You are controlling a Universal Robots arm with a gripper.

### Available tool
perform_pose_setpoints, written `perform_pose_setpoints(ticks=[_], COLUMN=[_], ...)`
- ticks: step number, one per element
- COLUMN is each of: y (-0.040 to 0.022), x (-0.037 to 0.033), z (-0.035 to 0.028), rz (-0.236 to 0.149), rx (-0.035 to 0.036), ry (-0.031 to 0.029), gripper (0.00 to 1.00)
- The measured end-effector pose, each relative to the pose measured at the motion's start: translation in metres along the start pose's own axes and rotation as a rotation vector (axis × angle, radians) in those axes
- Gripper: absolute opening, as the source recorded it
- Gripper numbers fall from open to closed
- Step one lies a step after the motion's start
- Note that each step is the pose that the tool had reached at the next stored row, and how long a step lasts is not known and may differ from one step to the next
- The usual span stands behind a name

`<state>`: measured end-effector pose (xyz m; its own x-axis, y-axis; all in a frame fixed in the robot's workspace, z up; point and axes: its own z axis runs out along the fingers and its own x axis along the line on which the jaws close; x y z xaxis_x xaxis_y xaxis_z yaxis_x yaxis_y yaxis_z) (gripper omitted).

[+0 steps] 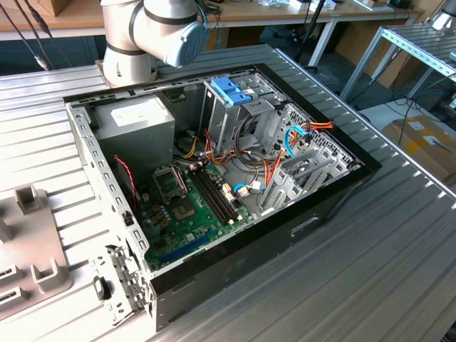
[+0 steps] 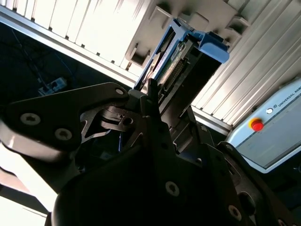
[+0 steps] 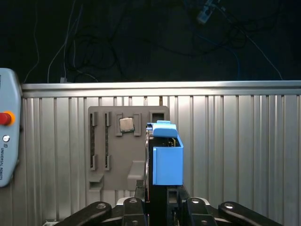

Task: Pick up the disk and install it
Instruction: 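Pick up the disk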

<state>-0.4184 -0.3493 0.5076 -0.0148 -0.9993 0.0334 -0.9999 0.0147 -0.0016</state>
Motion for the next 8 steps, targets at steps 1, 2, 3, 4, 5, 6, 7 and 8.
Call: perform_pose_setpoints(ticks=[1,2,3,4,5,6,7,8], y=[-0.0018,-0.0055,-0.0080,-0.0101,-0.0135,-0.0153,-0.0172,-0.0190], x=[0.0000,-0.0001,-0.0001,-0.0002,-0.0002,-0.0002,-0.0003,-0.0003], z=[0.0000,0.0000,0.0000,0.0000,0.0000,0.0001,0.0000,0.0000], rz=[0.000,0.000,0.000,0.000,0.000,0.000,0.000,0.000], rx=[0.0000,0.0000,0.0000,-0.0001,0.0000,0.0001,0.0000,0.0000], ry=[0.0000,0.0000,0.0000,0.0000,0.0000,0.0000,0.0000,0.0000], gripper=[0.35,0.35,0.35,0.35,0.35,0.35,0.35,0.35])
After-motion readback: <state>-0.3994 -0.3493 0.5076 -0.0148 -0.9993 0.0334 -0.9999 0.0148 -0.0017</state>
